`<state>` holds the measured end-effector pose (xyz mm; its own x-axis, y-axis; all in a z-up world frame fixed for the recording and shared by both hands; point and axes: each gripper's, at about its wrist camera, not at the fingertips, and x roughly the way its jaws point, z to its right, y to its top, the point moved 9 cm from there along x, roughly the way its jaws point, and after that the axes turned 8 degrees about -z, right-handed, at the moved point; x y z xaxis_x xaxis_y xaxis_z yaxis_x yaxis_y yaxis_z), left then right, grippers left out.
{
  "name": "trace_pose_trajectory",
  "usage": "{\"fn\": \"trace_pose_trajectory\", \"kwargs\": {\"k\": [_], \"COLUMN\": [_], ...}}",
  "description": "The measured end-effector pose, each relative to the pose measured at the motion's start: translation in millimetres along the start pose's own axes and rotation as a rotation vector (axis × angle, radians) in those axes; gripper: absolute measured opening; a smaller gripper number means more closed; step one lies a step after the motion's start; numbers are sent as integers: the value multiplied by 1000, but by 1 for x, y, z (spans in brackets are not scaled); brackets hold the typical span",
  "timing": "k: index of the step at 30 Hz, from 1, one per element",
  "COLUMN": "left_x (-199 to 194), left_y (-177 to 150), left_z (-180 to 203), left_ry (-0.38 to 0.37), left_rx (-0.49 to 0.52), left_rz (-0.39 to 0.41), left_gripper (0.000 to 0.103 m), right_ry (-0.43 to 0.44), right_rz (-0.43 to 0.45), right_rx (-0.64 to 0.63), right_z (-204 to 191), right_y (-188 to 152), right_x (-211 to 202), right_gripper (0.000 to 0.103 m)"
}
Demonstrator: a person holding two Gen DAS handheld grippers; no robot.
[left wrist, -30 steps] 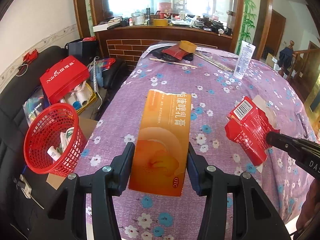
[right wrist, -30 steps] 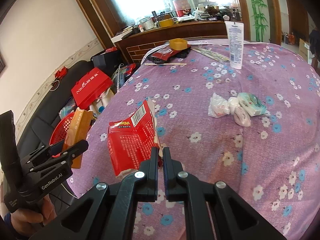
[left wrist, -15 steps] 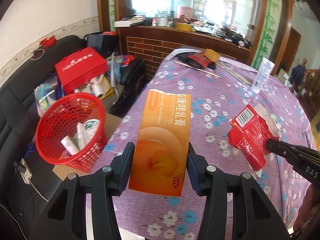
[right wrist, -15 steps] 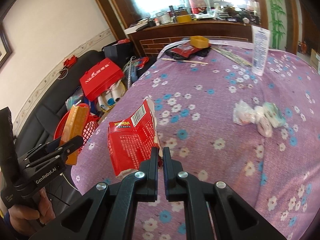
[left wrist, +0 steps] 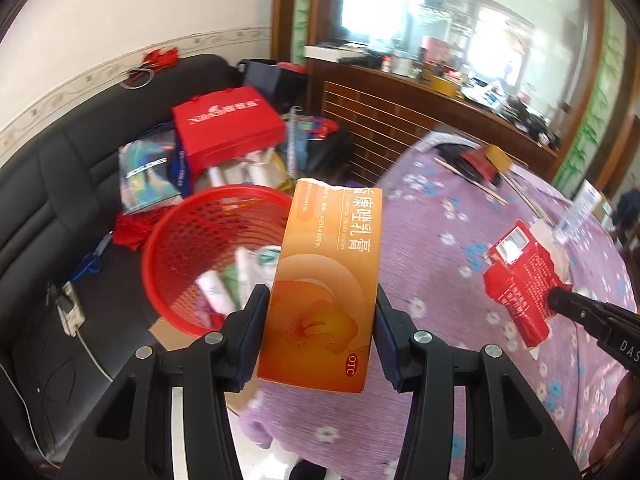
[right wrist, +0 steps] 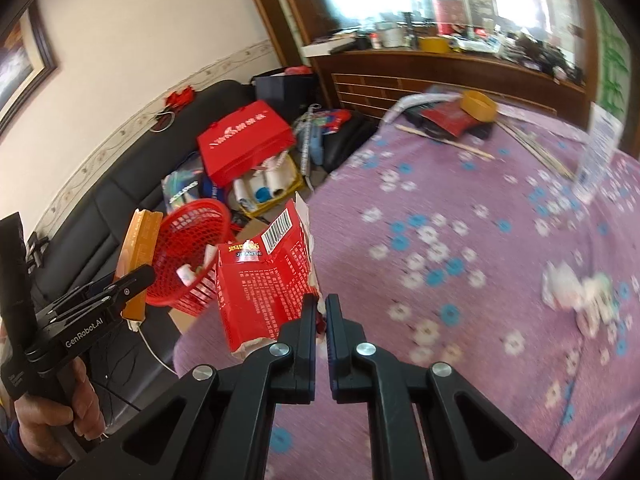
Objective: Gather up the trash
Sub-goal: 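Carry the orange box and red packet toward the red wastebasket, then open both grippers over the red wastebasket to drop the items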
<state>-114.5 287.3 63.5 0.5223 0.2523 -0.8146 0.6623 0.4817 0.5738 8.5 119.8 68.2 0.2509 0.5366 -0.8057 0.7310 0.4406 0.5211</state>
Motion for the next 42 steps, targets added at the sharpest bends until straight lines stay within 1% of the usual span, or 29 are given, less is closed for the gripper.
{"fn": "trace_pose_trajectory", "kwargs": {"k": [7,11,16,21,22,24,25,26,27,29,34,37,42], "left_x": [5,17,33,46,48,51,52,52,52,50,46,45,45], "left_y": [20,31,41,47,47,49,49,49,49,48,42,34,16], "left_z": [-55,-82,-102,-112,-113,-116,-118,-118,-118,-120,-104,-79,-13], "left_ry": [29,32,28,22,15,11,13,4,-5,-10,-39,-71,-130], "left_rx": [-78,-108,-121,-111,-111,-116,-118,-119,-120,-123,-111,-70,51], "left_rz": [10,-5,-24,-40,-43,-50,-51,-52,-53,-49,-54,-66,-98], "left_gripper": [48,48,48,49,50,59,62,67,70,70,70,70,70], "right_ry": [29,31,38,28,26,38,48,45,45,56,54,32,5], "right_rz": [-2,-7,-35,-65,-70,-80,-83,-78,-73,-66,-53,-60,-78], "right_rx": [-79,-122,-134,-126,-125,-122,-119,-112,-104,-92,-44,-8,68], "right_z": [-52,-86,-117,-135,-137,-142,-143,-144,-142,-138,-116,-94,-53], "right_y": [39,61,80,90,92,96,97,98,99,98,83,64,25], "right_x": [28,50,85,116,120,131,134,134,133,127,102,88,64], "right_gripper": [5,5,5,6,7,8,12,18,20,20,21,23,25]}}
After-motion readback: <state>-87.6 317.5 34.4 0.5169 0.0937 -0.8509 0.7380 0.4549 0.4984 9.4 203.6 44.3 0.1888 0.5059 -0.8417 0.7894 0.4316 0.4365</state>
